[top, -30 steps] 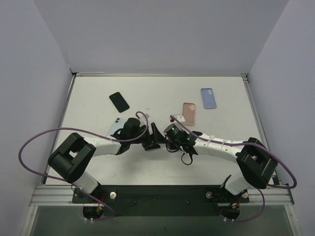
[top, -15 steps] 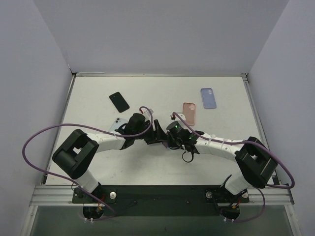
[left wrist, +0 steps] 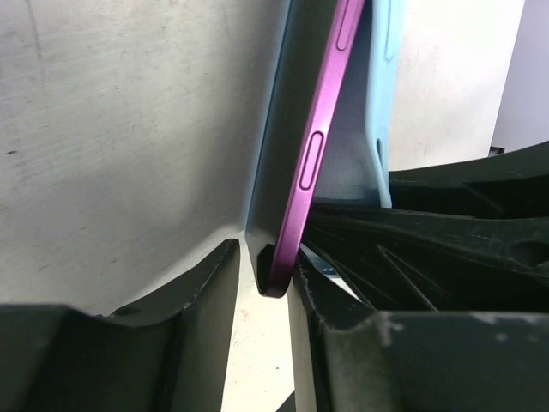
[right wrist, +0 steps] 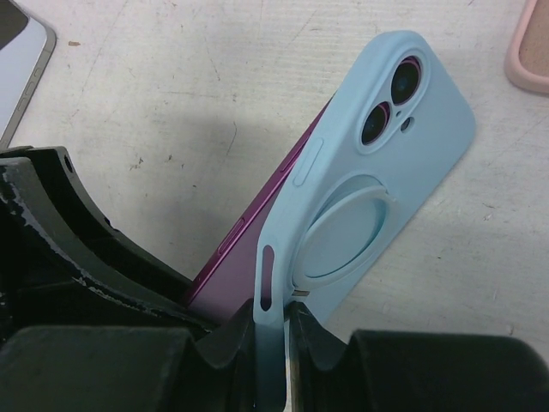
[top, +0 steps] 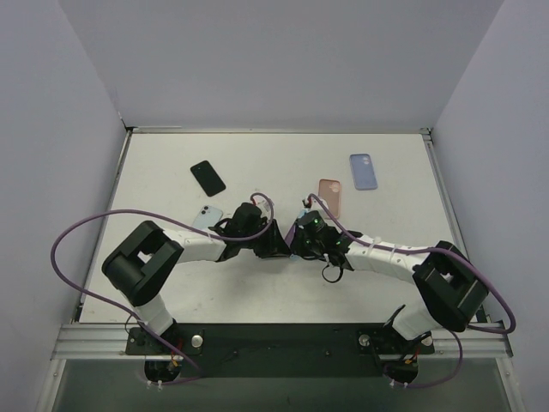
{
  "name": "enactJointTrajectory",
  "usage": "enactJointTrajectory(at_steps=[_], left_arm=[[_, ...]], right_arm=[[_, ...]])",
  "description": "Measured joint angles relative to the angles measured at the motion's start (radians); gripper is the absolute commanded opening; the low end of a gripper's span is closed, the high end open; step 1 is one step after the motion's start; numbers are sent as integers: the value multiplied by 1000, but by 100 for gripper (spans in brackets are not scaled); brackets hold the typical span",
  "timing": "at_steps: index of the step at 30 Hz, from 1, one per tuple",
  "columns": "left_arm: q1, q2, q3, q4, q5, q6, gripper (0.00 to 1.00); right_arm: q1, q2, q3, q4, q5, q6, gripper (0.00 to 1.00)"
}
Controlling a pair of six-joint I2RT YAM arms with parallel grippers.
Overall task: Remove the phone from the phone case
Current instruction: Remove the phone case from the phone.
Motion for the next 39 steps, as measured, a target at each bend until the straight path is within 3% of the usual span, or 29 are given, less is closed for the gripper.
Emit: enactJointTrajectory(at_steps=[8, 9, 10, 11, 23, 29, 33, 39], left_arm=[[-11, 13, 26, -15, -3, -2, 36], [-12, 13, 32, -25, -4, -1, 32], [-13, 13, 36, -31, -4, 0, 21], [-14, 13, 40, -39, -4, 3, 0], [-36, -4, 101, -165, -6, 117, 0], [-62, -82, 155, -351, 28, 127, 0], [-55, -130, 187, -479, 35, 150, 0], [-11, -177, 214, -520, -10, 141, 0]], right_arm=[[-5, -16, -26, 30, -12, -2, 0], [-5, -20, -31, 35, -12, -2, 0], [-5, -23, -36, 41, -12, -2, 0], [-6, -26, -40, 47, -14, -2, 0], [-23, -82, -46, 5, -61, -8, 0], [-14, -219, -55, -124, -109, 26, 0], [-17, -309, -79, -244, -55, 17, 0], [21, -363, -100, -480, -48, 17, 0]])
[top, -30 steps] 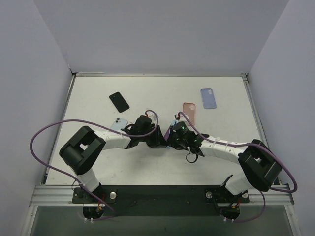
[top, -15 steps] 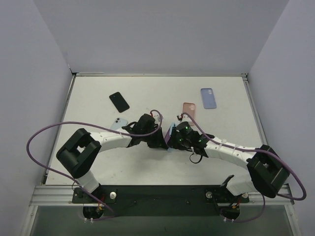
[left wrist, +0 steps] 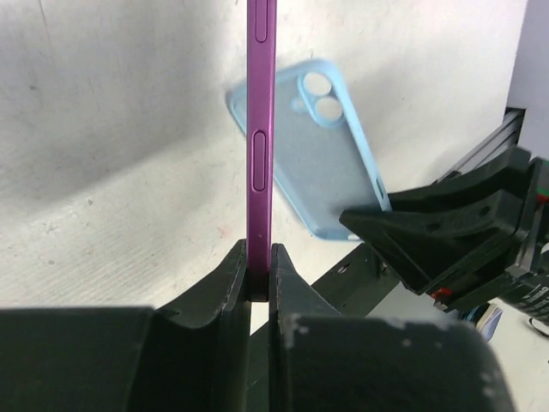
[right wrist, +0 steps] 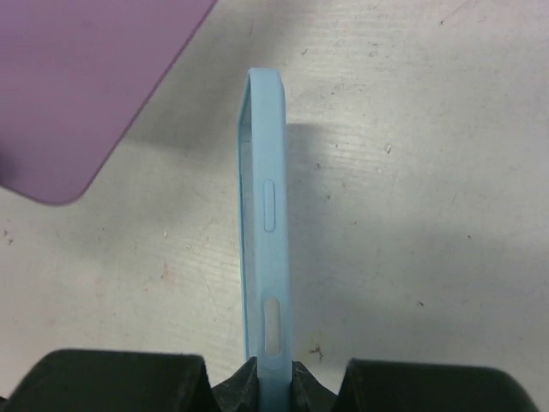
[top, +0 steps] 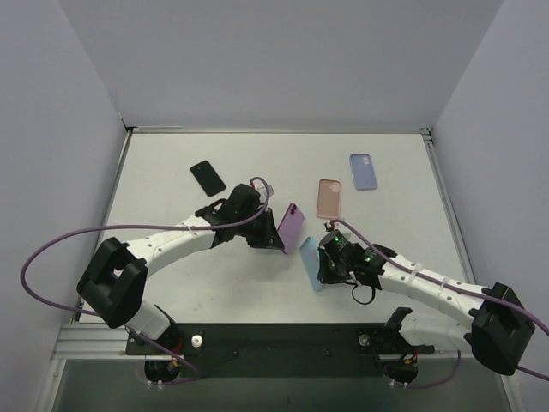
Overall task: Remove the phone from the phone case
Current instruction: Remove the phone case from the phone, then place the phone case at the center of the board.
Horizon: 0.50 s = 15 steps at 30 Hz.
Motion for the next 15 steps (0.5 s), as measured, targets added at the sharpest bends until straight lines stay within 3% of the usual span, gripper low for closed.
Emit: enactJointTrajectory(at_steps=[4, 8, 11, 15], left_arm=[[13, -26, 17, 4, -5, -1, 0], [13, -48, 17, -2, -4, 0, 0], [24, -68, 17, -5, -3, 3, 0], [84, -84, 17, -1, 29, 13, 0]], right_arm=[[-7, -71, -2, -63, -3, 7, 0], [-125, -177, -6, -95, -5, 15, 0], [-280, -257, -21, -93, -39, 15, 0], [-598, -335, -58, -76, -129, 11, 0]])
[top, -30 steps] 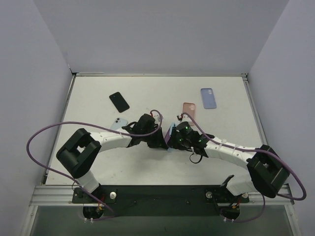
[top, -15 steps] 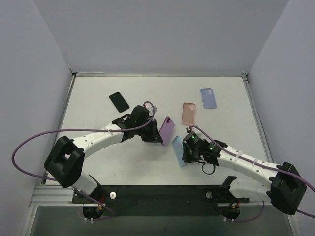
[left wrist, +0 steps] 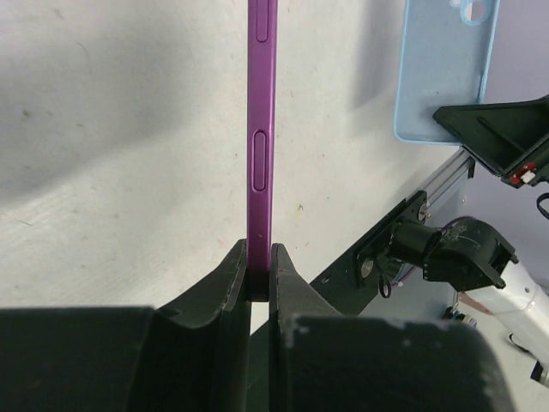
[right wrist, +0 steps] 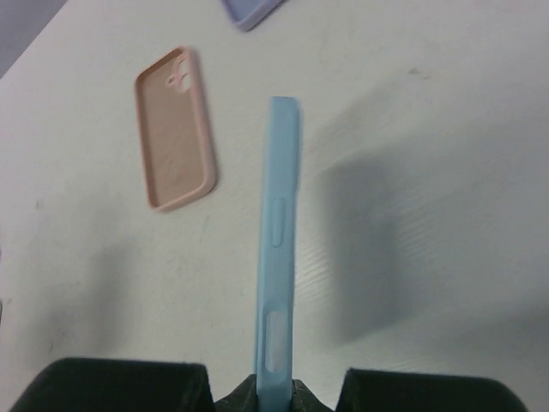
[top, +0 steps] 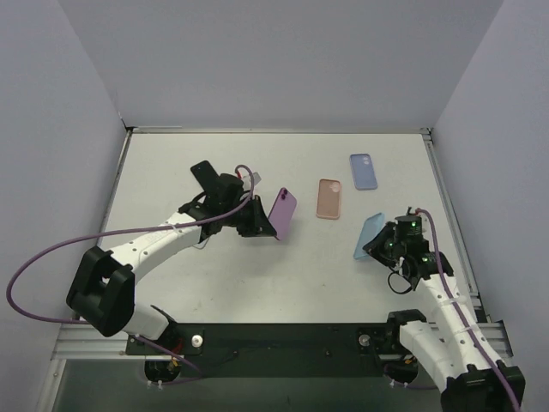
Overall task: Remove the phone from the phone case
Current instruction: Place the phone case at the center of the board, then place the phone at the center of the board, then reset both arms
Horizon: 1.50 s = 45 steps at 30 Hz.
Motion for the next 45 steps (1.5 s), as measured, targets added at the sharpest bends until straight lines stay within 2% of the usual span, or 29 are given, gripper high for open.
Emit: enactJointTrajectory(at_steps=[3, 5, 6, 7, 8, 11, 17, 18, 19, 21, 22, 23, 26, 32, 36, 45], left_arm=[[85, 1, 0, 4, 51, 22, 0], [146, 14, 0, 14, 84, 32, 0], [174, 27, 0, 22, 91, 37, 0], [195, 44, 0, 30, 97, 40, 0], [211, 64, 2, 36, 103, 43, 0], [235, 141, 23, 53, 122, 43, 0], [259, 263, 83, 83, 158, 40, 1], [263, 281, 97, 86, 158, 40, 7], [265, 299, 109, 89, 159, 40, 21], [267, 336, 142, 85, 158, 42, 40], [267, 354, 157, 85, 158, 45, 55], [268, 366, 171, 84, 159, 48, 64], [268, 379, 186, 69, 154, 58, 78], [268, 364, 192, 6, 124, 76, 81], [268, 269, 163, -44, 96, 87, 80], [268, -237, -32, -98, 78, 142, 80]], right_arm=[[-229, 11, -39, 34, -105, -1, 0], [-386, 46, -76, 77, -196, 2, 20], [-454, 71, -94, 101, -227, 4, 37], [-505, 100, -111, 119, -254, 7, 67], [-545, 125, -125, 126, -278, 11, 76], [-617, 152, -139, 107, -306, 0, 92], [-647, 19, -126, -5, -211, -27, 100], [-646, -16, -121, -28, -190, -31, 100], [-646, -47, -115, -48, -174, -34, 100], [-646, -93, -101, -80, -153, -34, 100], [-646, -109, -94, -93, -147, -34, 100], [-646, -118, -87, -105, -140, -34, 100], [-646, -120, -77, -124, -136, -31, 100], [-618, -95, -73, -130, -147, 1, 100], [-562, -55, -33, -131, -135, 4, 100], [-522, 24, 35, -124, -90, -8, 100]])
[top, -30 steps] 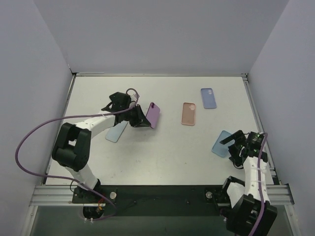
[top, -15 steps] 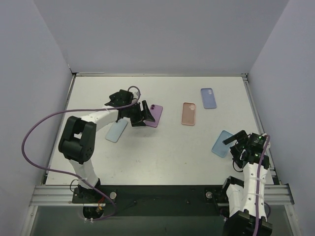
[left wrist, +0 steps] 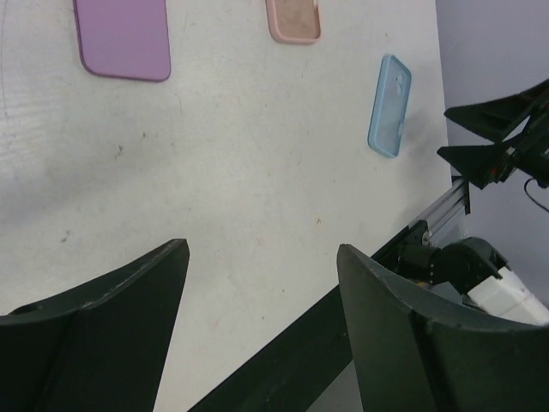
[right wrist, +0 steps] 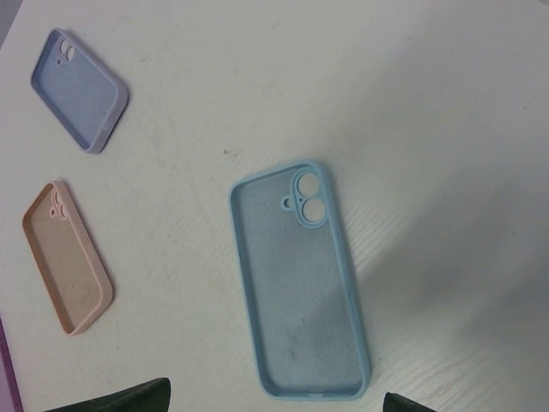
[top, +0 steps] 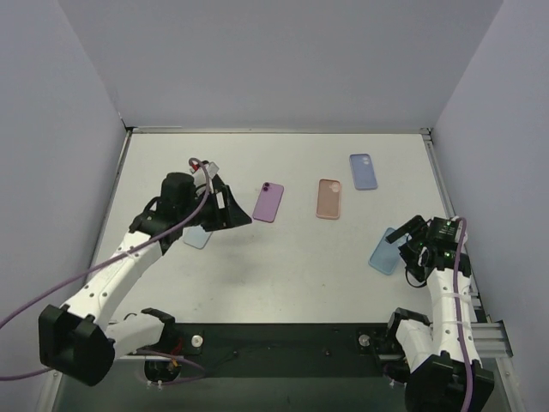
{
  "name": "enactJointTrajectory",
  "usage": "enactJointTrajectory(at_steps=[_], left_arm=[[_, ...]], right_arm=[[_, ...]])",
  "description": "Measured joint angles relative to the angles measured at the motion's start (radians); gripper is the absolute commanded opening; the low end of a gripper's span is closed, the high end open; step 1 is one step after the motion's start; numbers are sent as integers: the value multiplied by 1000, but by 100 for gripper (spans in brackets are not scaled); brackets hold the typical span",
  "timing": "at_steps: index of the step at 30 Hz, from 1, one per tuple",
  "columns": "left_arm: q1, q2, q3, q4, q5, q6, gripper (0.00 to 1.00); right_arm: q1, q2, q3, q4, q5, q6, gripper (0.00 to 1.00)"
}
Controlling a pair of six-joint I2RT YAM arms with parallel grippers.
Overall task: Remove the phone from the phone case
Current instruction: Reset both arms
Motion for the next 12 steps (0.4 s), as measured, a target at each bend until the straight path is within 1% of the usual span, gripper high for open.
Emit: enactJointTrajectory(at_steps=[3, 6, 9, 12], left_arm=[[0, -130, -77, -35, -3, 9, 80], [0, -217, -129, -75, -10, 11, 80], [0, -273, -163, -101, -24, 10, 80], [0, -291, -182, -111, -31, 9, 80]], right_arm=[[5, 2, 2, 0, 16, -7, 100], [10, 2, 2, -1, 28, -12, 100], [10, 2, 2, -1, 35, -15, 100], [10, 1, 2, -1, 42, -18, 100]])
